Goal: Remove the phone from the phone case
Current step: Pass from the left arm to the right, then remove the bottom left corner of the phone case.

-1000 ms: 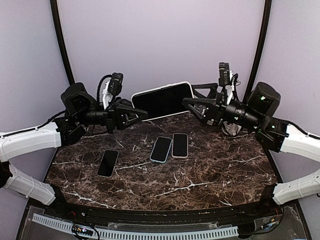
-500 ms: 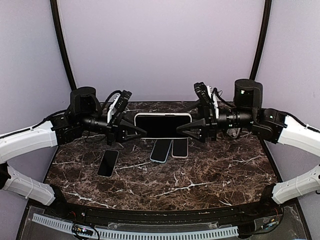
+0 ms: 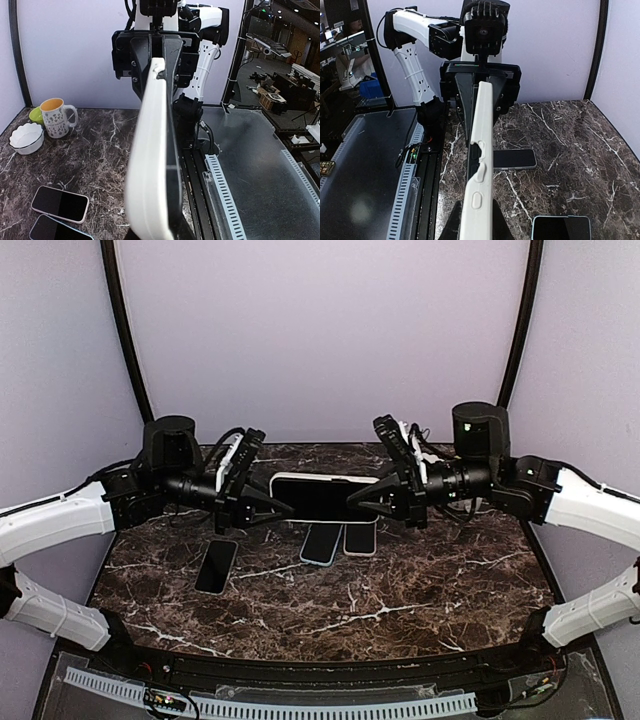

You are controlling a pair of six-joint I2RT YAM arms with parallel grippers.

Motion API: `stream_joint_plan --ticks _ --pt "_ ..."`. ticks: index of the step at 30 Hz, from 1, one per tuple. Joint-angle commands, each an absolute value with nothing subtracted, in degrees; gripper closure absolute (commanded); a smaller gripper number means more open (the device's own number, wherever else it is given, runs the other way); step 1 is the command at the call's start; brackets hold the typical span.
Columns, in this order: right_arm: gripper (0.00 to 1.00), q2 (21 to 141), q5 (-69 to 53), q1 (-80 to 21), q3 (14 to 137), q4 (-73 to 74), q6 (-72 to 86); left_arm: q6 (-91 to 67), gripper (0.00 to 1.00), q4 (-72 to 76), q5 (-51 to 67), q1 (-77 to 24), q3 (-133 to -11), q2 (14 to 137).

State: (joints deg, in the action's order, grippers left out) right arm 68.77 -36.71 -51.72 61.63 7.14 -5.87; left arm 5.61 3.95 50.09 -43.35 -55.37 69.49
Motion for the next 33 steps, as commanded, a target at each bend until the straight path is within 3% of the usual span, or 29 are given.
stream_joint_plan --ticks 1,3,5,7,8,20,23,26,33 --pt "1.00 68.6 -38.1 -52.3 62.3 6.4 -7.5 6.8 1.00 6.2 50.2 -43.3 -57.8 67.3" --pt "1.00 68.1 -37.2 -52.3 61.5 5.3 -7.4 8.0 0.88 5.4 50.3 -43.3 -57.7 66.7" --pt "1.00 67.1 -36.6 -52.3 60.2 2.2 -6.6 9.3 0.47 4.8 51.2 -43.3 -56.8 65.4" --pt "1.00 65.9 -36.4 -52.3 58.9 -1.2 -6.2 10.6 0.30 5.1 53.0 -43.3 -54.9 63.4" --pt "1.00 65.3 -36.5 -52.3 58.5 -2.8 -6.1 10.8 0.28 5.7 53.9 -43.3 -54.2 61.7" --pt "1.00 62.0 -49.9 -52.1 53.3 -17.4 -5.8 4.6 0.33 15.7 56.6 -43.3 -46.6 57.5" --pt "1.00 62.8 -52.0 -52.1 53.2 -19.0 -5.2 1.4 0.47 20.9 58.9 -43.3 -46.3 59.4" --pt "1.00 63.8 -52.9 -52.1 53.0 -21.6 -3.8 -1.2 0.53 23.0 62.3 -43.7 -47.6 61.4" --pt "1.00 65.6 -53.2 -52.2 53.0 -24.2 -2.2 -0.4 0.51 24.3 62.5 -46.4 -48.7 63.1"
